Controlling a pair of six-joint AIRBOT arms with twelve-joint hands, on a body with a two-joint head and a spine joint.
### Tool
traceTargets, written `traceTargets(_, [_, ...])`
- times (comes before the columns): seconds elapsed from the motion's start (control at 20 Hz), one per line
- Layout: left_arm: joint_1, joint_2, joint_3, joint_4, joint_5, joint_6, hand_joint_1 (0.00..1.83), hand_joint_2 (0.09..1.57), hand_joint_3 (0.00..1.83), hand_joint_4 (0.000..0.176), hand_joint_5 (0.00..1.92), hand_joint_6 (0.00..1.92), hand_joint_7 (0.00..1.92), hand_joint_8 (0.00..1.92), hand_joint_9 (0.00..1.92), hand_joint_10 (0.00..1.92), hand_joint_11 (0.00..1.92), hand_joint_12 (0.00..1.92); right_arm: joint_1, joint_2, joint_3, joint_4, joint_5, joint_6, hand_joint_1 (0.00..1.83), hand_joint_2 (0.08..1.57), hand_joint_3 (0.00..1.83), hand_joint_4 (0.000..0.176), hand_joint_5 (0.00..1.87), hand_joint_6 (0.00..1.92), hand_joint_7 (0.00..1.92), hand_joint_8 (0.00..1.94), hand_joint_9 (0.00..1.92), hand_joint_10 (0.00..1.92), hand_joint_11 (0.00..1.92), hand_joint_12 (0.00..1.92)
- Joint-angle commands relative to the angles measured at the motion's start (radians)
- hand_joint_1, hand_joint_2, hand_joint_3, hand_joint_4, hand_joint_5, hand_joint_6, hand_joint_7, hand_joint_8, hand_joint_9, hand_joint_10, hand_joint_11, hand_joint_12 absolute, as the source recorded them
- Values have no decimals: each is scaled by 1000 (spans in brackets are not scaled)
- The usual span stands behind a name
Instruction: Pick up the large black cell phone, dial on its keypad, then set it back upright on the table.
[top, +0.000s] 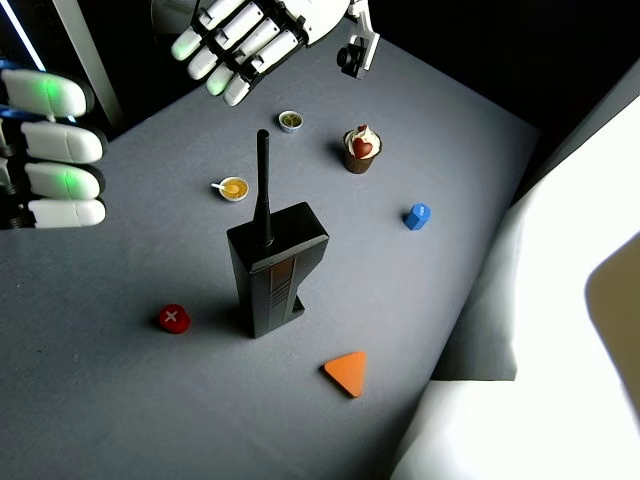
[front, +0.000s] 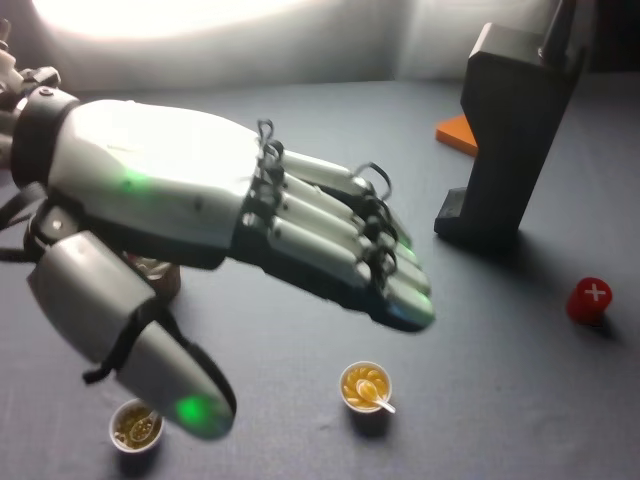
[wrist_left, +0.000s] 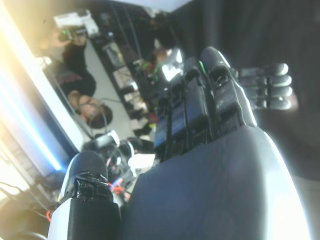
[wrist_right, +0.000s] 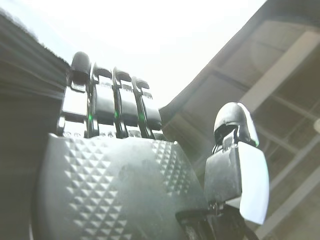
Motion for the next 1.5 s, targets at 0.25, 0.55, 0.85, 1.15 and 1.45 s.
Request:
traceTargets(0.25, [-29,7,12,-32,-31,17,9,1184,2,0,162,1,183,1,176,1,0,395,74,-74,81,54,110,45,86,1071,0,0,148,2,169,2,135,2,0,492])
traceTargets(0.55, [-65,7,65,2,-27,97,27,1176,0,0,191,3,220,4,217,5,0,443,151,-160,202,87,55,54,52,1069,0,0,166,3,188,3,163,5,0,565])
traceTargets(0.85, [-64,31,58,-166,-61,295,18,1173,0,0,186,5,215,5,212,7,0,447,199,-246,279,124,-12,67,58,1079,0,0,148,7,170,4,140,2,0,513])
traceTargets(1.15, [-79,39,55,-55,-54,250,11,1179,0,0,188,4,218,4,207,5,0,473,205,-313,373,124,-24,76,129,1071,0,0,163,11,179,7,142,6,0,522])
traceTargets(1.45, [-91,41,46,-60,-51,256,22,1174,0,0,191,0,221,0,213,0,0,467,280,-395,437,127,-46,92,267,1046,0,0,153,0,167,1,141,2,0,510])
